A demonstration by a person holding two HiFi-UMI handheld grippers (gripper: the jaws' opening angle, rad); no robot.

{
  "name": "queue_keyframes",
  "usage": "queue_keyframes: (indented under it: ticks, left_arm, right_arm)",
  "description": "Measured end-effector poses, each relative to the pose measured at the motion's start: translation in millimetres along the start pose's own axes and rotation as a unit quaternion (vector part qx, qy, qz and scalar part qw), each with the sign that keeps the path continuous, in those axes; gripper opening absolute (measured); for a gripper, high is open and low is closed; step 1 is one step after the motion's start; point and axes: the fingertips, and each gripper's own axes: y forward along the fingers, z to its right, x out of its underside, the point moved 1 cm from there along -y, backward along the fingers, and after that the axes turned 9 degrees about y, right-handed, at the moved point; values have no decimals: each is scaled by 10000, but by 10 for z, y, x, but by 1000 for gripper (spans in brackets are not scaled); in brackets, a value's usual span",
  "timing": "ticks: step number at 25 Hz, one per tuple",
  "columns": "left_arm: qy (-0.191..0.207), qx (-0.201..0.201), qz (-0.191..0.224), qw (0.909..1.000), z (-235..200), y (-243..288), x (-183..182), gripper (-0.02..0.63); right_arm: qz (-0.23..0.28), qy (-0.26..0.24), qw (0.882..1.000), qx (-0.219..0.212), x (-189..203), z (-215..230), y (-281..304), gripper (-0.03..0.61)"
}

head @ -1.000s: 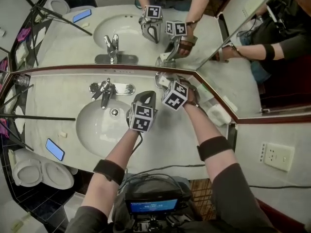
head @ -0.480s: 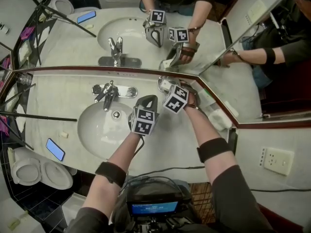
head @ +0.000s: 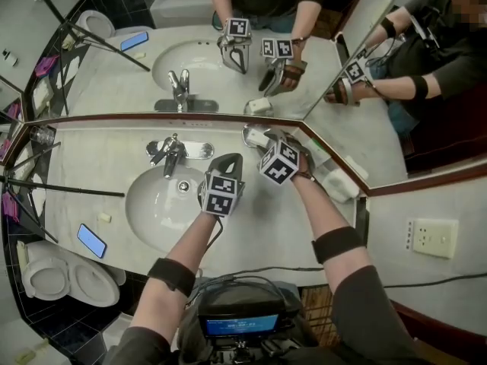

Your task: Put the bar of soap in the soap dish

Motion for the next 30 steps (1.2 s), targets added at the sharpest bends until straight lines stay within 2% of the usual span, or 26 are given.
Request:
queue_keyframes:
  ticks: [5,9,11,16,19,21,24,30]
  left_arm:
    - [155,-13,113,9998,85,-220,-95,2]
    - [226,-26,223,9995,180,-422,-140,2]
    - [215,-20,288,9994,233,-533,-154,2]
    - [151,-40,407,9990,320,-774,-154,2]
    - [105,-63,434,9990,365,-907,-114,2]
    - [85,-94,459,9989,394,-988,-81,2]
    - [79,-104,539,9985,452,-1092,-35,2]
    - [24,-52,575,9983,545,-1179,46,2]
  right_arm:
    - [644,750,9948,226,21,-4,-496,27]
    - [1157,1476,9818,301,116,-57,-908,20]
    - [1447,1944,9696,344,168,-81,-1145,20]
    - [2079,3004,9301,380,500,-197,-1462,18]
    - [2323,3501,9067,363,664,-320,-1633,18]
    - [2406,3699,8965,389,763,-384,-1726,18]
    - [2448,3763,8924,457,862,-448,-1822,18]
    - [2402,3666,8973,535,949,-497,-1880,18]
